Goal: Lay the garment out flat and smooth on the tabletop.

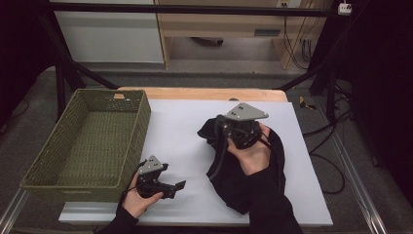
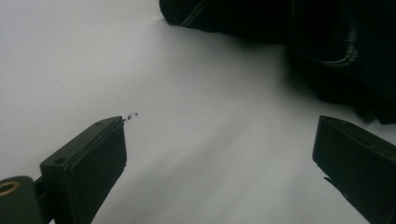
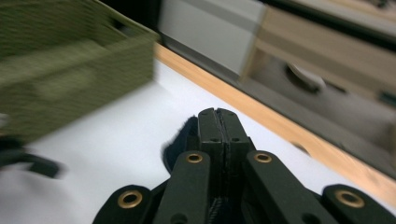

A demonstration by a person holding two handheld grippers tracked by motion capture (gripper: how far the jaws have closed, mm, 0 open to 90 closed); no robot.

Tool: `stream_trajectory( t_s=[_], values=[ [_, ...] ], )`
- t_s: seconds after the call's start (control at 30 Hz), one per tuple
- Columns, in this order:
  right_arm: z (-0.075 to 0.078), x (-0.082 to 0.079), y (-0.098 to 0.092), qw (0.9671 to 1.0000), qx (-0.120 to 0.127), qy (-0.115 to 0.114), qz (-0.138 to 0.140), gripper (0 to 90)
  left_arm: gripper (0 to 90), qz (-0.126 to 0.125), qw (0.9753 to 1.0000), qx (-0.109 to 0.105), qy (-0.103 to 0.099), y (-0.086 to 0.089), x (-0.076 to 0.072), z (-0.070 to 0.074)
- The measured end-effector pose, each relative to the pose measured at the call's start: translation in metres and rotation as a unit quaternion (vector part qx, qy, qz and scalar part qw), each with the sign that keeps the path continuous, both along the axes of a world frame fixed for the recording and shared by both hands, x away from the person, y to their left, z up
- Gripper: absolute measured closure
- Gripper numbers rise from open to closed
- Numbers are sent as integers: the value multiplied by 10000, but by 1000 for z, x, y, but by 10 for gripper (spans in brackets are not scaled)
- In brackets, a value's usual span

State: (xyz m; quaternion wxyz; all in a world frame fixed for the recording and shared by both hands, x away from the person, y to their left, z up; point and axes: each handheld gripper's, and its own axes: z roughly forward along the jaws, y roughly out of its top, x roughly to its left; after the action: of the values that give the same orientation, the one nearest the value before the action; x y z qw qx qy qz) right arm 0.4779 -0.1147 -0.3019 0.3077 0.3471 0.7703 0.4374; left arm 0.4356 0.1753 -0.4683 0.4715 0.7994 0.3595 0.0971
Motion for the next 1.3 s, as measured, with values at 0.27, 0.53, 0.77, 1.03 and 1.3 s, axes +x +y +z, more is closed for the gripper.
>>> stream_trajectory(
  t_s=[0.27,0.53,0.77,1.03,1.3],
  values=[
    [-54,53,-54,9949,68,453,-902,900,23,-14,10000,42,42,-2,1,-3],
    [-94,87,-74,9840,-179,976,-1477,892,23,-8,10000,19,45,-2,1,-3],
    [-88,80,-74,9849,6,1073,-1360,623,23,-3,10000,6,51,-1,1,-3],
    [-64,14,-61,9917,435,836,-875,281,23,-20,10000,46,60,-3,0,-4],
    [-113,-2,-39,9840,467,1508,-827,128,23,-12,10000,51,64,-3,1,-4]
  ],
)
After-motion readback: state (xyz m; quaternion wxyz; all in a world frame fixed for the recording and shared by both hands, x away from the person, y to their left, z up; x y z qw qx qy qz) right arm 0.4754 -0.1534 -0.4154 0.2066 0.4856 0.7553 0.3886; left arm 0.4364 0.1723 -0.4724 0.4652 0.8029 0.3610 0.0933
